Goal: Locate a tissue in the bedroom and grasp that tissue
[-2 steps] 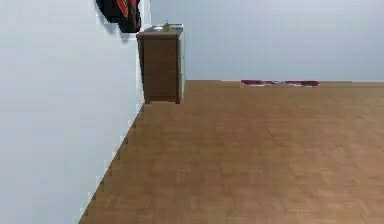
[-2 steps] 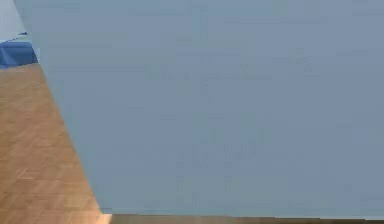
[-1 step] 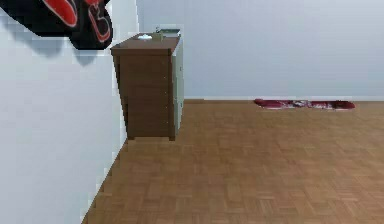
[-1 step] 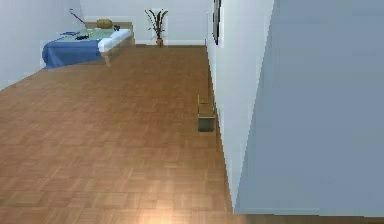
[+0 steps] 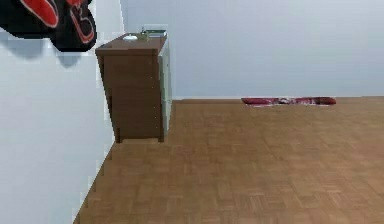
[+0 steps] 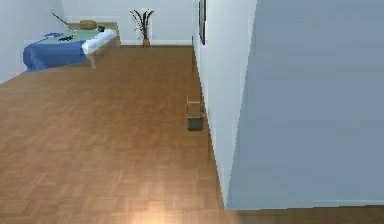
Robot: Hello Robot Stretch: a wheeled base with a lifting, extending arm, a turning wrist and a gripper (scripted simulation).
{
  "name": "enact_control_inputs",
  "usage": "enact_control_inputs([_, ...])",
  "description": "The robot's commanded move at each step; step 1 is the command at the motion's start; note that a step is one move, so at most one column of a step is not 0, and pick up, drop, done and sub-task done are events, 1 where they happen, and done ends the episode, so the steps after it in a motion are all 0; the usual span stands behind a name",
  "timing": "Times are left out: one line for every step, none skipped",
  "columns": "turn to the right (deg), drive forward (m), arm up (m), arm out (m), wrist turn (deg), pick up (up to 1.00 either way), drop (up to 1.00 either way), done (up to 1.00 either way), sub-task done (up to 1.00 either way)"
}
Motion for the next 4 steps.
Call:
enact_control_inputs([0.0,1.0,0.0,0.0,0.0,0.0,0.0,0.0,0.0])
enact_control_inputs([0.0,0.7,0.0,0.0,0.0,0.0,0.0,0.0,0.0])
enact_control_inputs([-45.0,0.0,0.0,0.0,0.0,0.0,0.0,0.0,0.0])
enact_control_inputs([-45.0,0.0,0.0,0.0,0.0,0.0,0.0,0.0,0.0])
